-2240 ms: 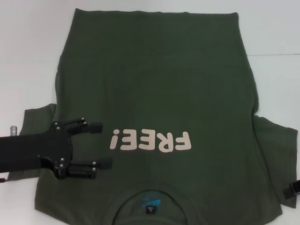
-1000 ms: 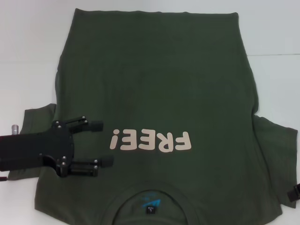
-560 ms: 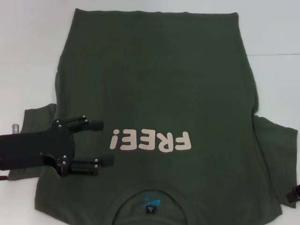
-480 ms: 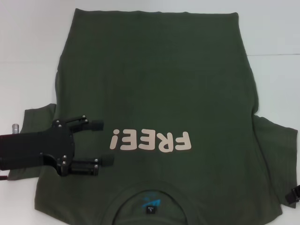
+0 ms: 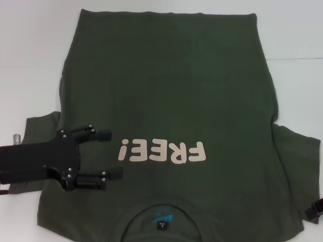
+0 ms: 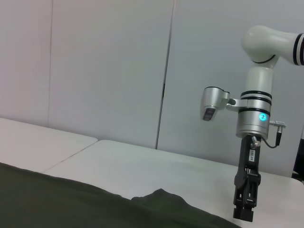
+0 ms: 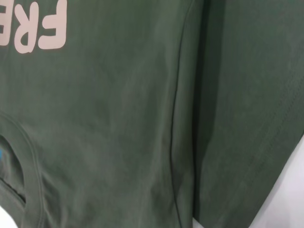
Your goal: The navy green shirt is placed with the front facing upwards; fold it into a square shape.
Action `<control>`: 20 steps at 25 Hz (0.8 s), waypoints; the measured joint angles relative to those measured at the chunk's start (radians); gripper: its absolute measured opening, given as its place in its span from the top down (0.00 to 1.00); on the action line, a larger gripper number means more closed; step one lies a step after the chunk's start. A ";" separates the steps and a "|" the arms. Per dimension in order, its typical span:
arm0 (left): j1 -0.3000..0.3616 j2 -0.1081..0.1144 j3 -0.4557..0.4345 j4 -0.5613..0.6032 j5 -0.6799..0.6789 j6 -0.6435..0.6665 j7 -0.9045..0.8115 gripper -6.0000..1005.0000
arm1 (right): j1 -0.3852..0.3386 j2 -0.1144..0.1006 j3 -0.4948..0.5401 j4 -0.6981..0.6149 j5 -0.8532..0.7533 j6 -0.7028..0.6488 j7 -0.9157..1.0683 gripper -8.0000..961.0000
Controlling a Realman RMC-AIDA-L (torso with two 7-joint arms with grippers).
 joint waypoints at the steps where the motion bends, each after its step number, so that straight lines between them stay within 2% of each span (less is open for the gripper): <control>1: 0.000 0.000 0.000 0.000 0.000 0.000 0.000 0.07 | 0.000 0.000 -0.002 0.000 0.000 0.001 0.001 0.23; 20: 0.002 0.000 0.000 0.000 0.000 -0.001 0.002 0.07 | 0.004 0.006 -0.025 0.025 0.000 0.027 0.011 0.23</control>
